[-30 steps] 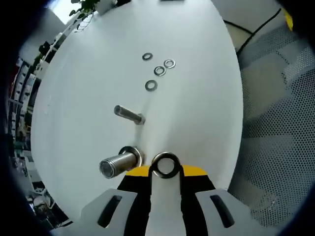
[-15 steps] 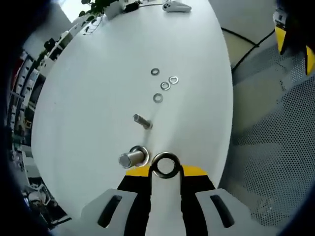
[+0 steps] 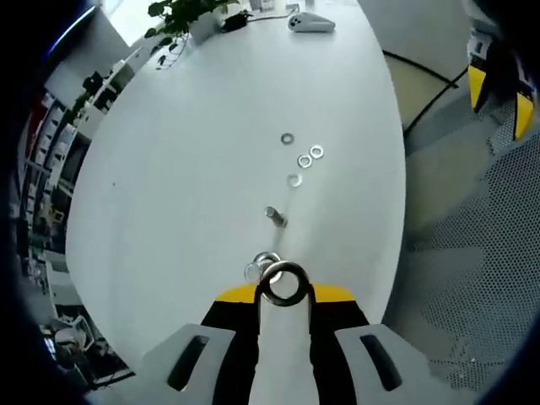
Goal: Place the washer onto the threaded stud by aligning its center hole with the stud, sliding it down to the base, and recovering from edge contact or off-axis alignment until the washer reaches the visible bottom stop.
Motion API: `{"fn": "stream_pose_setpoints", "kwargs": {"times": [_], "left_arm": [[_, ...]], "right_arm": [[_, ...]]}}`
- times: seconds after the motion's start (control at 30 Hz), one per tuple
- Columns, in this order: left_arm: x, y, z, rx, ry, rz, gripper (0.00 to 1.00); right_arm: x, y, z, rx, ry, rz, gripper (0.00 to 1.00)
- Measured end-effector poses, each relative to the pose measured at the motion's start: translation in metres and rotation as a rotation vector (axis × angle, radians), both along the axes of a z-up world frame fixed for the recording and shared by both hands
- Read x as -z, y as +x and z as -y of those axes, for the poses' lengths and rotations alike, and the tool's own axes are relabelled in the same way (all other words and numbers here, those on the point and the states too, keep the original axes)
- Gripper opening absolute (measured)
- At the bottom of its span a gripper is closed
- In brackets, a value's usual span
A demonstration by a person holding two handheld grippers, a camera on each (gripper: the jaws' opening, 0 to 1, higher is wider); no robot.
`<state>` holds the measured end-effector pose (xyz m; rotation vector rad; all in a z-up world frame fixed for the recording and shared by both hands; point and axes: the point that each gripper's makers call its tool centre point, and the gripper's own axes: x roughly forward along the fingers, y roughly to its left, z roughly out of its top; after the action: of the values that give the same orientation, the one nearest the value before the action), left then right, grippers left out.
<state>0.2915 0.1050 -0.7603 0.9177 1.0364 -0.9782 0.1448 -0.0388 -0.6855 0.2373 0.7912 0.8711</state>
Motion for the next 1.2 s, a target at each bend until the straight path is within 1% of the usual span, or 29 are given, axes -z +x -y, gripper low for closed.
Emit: {"fn": "stream_pose_setpoints", "kwargs": {"times": [0.13, 0.23, 0.43, 0.83, 1.13, 1.2], "left_arm": [[-0.002, 0.008, -0.001, -0.009, -0.003, 0.010, 0.19], [0.000, 0.014, -0.003, -0.009, 0.011, 0.018, 0.19], [0.006, 0.021, -0.004, -0.017, 0.022, 0.013, 0.19], [0.016, 0.023, -0.001, -0.009, 0.024, -0.005, 0.19], [0.032, 0.026, 0.000, -0.017, 0.042, -0.030, 0.19], [0.037, 0.026, 0.001, -0.016, 0.047, -0.027, 0.19]], "right_arm": [[0.000, 0.000, 0.000, 0.001, 0.000, 0.000, 0.29], [0.000, 0.000, 0.000, 0.002, -0.001, 0.000, 0.29], [0.000, 0.001, 0.000, 0.009, 0.000, -0.002, 0.29], [0.000, 0.003, 0.002, 0.028, 0.003, 0.000, 0.29], [-0.001, 0.004, 0.002, 0.038, 0.012, 0.005, 0.29], [-0.001, 0.004, 0.003, 0.039, 0.011, 0.002, 0.29]]}}
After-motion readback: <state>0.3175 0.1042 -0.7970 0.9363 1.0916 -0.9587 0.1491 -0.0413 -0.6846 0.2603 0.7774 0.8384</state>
